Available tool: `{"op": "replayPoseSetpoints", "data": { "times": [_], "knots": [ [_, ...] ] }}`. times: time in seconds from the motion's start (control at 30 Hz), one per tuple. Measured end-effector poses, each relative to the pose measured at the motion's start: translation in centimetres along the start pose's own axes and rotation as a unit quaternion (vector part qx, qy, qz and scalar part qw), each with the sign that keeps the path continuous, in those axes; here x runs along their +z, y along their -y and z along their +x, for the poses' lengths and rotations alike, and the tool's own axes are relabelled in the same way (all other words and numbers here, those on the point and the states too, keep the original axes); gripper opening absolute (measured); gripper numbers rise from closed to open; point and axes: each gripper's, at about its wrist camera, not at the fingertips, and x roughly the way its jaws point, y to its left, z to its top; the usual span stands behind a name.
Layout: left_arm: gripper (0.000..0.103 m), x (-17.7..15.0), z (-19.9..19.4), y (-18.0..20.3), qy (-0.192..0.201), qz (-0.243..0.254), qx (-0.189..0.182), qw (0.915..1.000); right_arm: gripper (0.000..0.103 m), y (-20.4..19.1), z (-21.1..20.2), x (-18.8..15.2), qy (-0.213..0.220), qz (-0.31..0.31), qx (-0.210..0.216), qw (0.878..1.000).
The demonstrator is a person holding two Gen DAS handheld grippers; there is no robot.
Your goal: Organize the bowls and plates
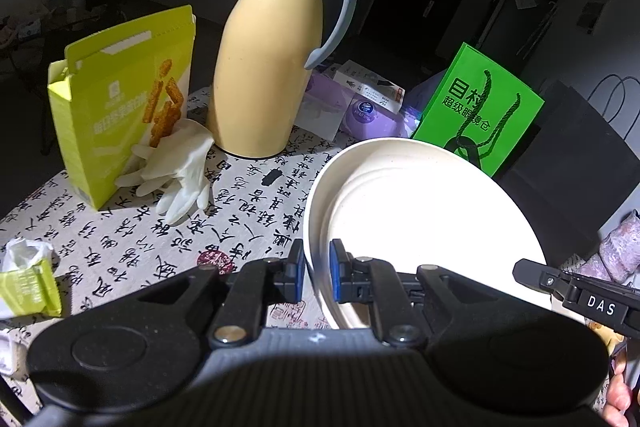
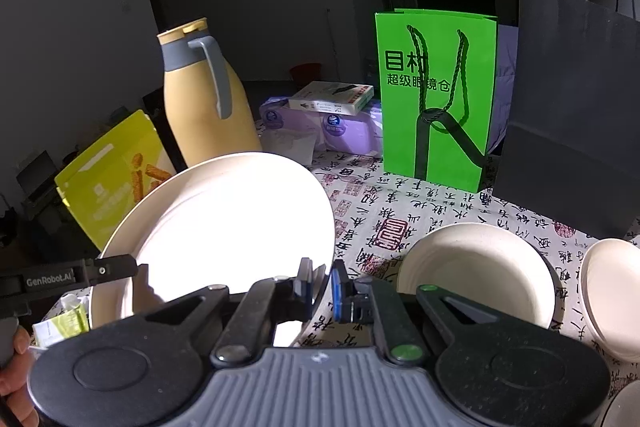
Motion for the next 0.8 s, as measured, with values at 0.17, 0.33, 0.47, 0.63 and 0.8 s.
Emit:
{"op": "replayPoseSetpoints", "data": {
  "times": [0.17,0.33,0.47,0.63,0.8],
  "knots": [
    [0.012,-0.6,-2.0,0.0,0.010,0.002,0.000,1.0000,0.009,-0.5,-1.8,-0.6,0.009,-0.002,0.001,1.000],
    [0.012,-1.4,-3.7,0.1,0.016,0.003,0.002,0.9999,0.009,-0.9,-3.5,-1.5,0.016,-0.002,0.003,1.000],
    [0.012,-2.0,-5.1,0.2,0.021,0.005,0.003,0.9998,0.009,-1.0,-4.8,-2.3,0.020,0.000,0.004,1.000],
    [0.012,-2.9,-7.0,0.3,0.026,0.007,0.004,0.9996,0.009,-1.2,-6.5,-3.3,0.026,0.002,0.005,1.000],
    [0.012,-3.8,-9.1,0.5,0.036,0.009,0.004,0.9993,0.009,-1.8,-8.5,-4.4,0.035,0.001,0.007,0.999]
  ]
}}
